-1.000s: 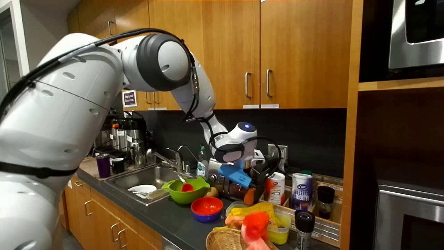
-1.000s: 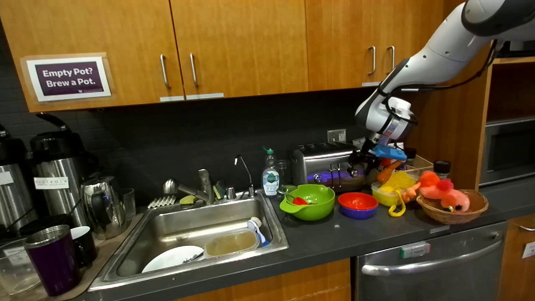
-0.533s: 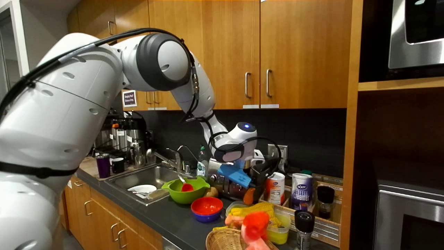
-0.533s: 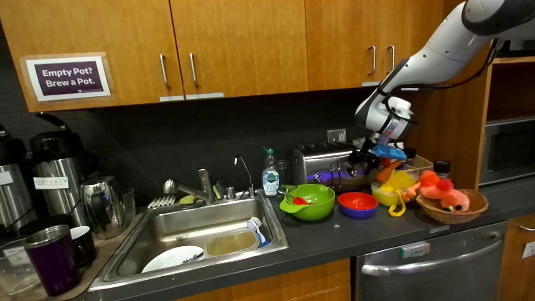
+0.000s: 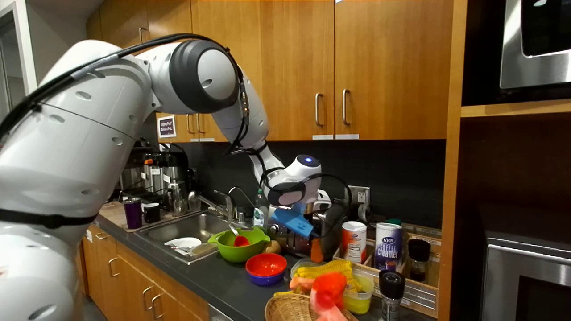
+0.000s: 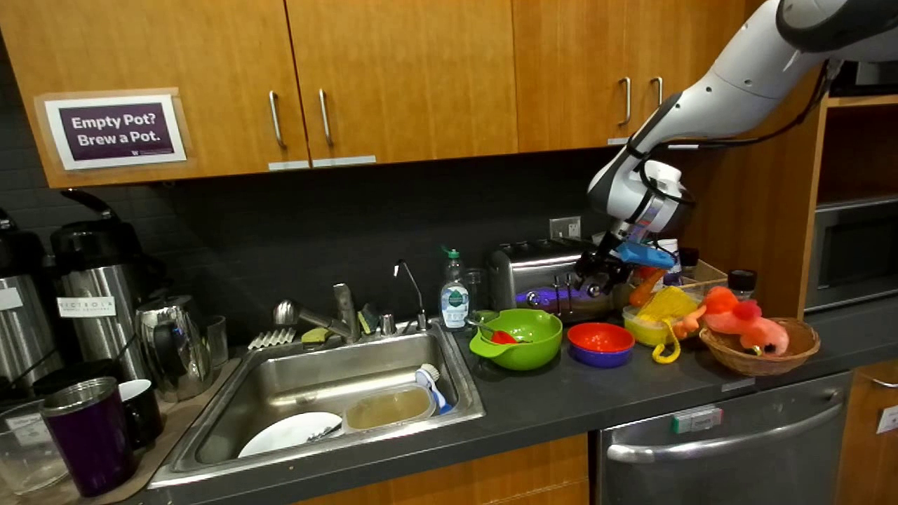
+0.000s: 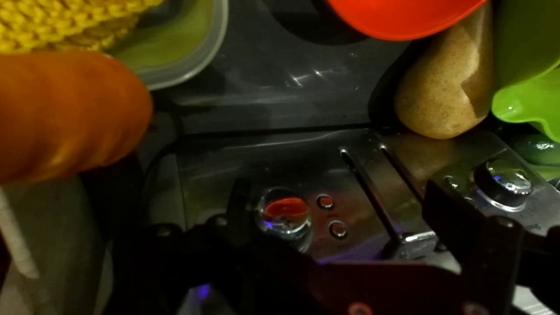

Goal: Turn the knob on the toaster

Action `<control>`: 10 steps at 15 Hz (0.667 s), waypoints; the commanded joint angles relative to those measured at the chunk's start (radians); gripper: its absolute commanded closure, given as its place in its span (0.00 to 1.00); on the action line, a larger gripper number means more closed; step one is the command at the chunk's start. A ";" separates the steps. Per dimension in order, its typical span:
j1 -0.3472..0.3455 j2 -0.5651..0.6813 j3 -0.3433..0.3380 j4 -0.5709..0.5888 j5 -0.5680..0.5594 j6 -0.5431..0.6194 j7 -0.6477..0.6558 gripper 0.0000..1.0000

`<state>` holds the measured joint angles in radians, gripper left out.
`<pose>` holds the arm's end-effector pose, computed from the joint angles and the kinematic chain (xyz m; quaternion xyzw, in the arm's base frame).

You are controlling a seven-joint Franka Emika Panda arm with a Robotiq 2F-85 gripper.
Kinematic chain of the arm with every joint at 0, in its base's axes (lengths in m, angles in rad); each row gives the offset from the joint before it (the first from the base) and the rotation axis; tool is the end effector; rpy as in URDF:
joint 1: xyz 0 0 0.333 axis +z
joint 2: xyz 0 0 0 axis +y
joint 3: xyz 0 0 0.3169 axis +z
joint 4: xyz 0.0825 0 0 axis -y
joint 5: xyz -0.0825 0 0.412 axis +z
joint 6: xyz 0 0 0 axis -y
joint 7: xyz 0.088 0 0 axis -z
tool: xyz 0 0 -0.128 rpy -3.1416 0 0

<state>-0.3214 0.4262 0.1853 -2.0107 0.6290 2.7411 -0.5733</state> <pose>0.6451 -0.1097 0.2305 -0.9681 0.0674 -0.1987 0.1373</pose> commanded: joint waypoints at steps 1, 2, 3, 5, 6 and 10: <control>0.021 -0.055 -0.015 -0.051 -0.018 -0.010 0.038 0.00; 0.023 -0.058 -0.016 -0.054 -0.020 -0.009 0.040 0.00; 0.026 -0.060 -0.018 -0.058 -0.023 -0.006 0.043 0.00; 0.027 -0.063 -0.019 -0.062 -0.026 -0.002 0.040 0.00; 0.030 -0.066 -0.022 -0.063 -0.031 -0.002 0.043 0.00; 0.034 -0.068 -0.033 -0.064 -0.060 -0.001 0.050 0.00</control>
<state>-0.3060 0.3966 0.1741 -2.0434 0.6033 2.7419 -0.5559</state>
